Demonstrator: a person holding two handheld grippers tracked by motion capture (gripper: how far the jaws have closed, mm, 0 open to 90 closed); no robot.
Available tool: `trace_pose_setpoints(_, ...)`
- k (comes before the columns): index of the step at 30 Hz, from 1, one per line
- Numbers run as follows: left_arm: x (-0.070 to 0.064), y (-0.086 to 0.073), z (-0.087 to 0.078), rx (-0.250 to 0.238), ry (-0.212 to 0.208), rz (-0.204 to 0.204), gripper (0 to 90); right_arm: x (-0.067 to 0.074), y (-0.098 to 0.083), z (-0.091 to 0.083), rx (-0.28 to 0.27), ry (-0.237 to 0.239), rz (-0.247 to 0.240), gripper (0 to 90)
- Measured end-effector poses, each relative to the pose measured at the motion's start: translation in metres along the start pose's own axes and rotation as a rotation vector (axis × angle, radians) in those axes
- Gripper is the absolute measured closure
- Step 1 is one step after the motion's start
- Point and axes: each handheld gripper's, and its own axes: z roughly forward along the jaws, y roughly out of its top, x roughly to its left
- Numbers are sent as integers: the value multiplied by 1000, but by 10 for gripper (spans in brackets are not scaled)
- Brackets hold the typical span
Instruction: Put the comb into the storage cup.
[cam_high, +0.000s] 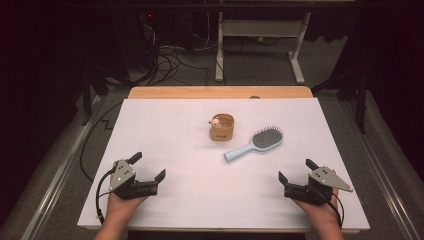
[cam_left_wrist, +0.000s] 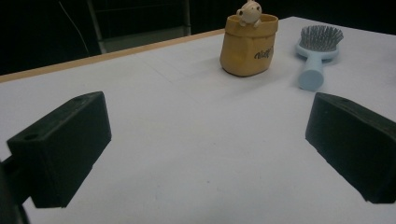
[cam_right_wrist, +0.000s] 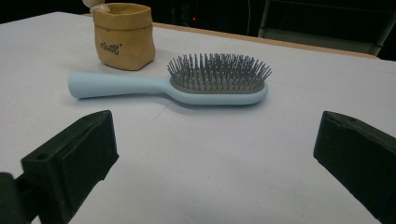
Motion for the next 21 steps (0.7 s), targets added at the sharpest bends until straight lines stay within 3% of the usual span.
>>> trace_pose_setpoints(21, 2, 1, 2, 34, -58, -46, 38, 5, 0, 2, 9, 17, -15, 50)
